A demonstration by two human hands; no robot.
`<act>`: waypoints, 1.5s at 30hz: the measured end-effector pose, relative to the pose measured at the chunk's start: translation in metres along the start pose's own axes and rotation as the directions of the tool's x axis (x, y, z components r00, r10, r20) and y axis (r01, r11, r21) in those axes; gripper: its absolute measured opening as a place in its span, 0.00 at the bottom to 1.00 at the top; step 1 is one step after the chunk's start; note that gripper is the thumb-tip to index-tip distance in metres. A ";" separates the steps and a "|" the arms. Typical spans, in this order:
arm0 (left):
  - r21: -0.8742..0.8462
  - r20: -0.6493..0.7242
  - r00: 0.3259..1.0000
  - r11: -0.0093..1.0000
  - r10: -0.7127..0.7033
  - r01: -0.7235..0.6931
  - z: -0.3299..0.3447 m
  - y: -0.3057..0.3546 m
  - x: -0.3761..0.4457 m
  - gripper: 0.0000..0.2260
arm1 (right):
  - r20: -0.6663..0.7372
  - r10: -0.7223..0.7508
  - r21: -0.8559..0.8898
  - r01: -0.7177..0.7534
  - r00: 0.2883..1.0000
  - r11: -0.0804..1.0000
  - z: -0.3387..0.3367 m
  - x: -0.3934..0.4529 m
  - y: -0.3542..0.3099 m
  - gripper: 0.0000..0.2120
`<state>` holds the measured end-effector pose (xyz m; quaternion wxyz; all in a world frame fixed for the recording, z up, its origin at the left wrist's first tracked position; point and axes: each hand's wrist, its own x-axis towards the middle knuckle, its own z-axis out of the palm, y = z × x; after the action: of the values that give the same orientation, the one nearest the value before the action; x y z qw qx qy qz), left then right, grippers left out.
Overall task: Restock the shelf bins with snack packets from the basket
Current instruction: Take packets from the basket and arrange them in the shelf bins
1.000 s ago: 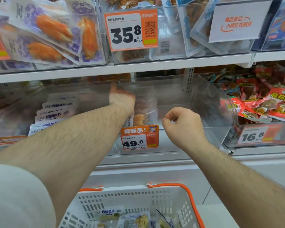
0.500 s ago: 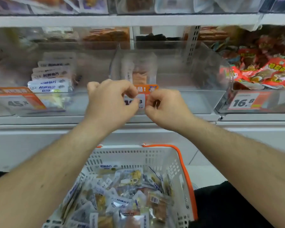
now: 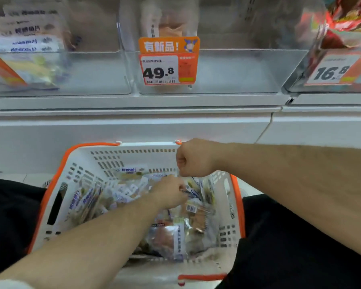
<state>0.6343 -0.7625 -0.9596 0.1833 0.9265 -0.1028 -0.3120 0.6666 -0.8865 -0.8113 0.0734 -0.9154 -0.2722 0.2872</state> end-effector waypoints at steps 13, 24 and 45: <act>-0.114 0.023 0.999 0.993 -0.022 0.025 0.019 -0.003 -0.001 0.08 | -0.029 -0.021 0.030 0.022 0.999 0.999 -0.014 0.006 -0.004 0.10; 0.158 -0.331 0.810 0.875 0.483 -0.457 -0.126 -0.007 -0.074 0.12 | -0.057 0.202 0.366 -0.168 0.978 0.915 -0.042 0.000 0.027 0.14; 0.703 -0.508 0.272 0.576 0.817 -0.416 -0.225 -0.008 -0.143 0.16 | -0.198 -0.093 0.968 0.209 0.976 0.136 -0.104 -0.039 0.016 0.12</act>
<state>0.6613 -0.6496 -0.7190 0.1053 0.8492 -0.4391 0.2739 0.7062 -0.9184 -0.7113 0.6910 -0.6264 -0.1070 0.3447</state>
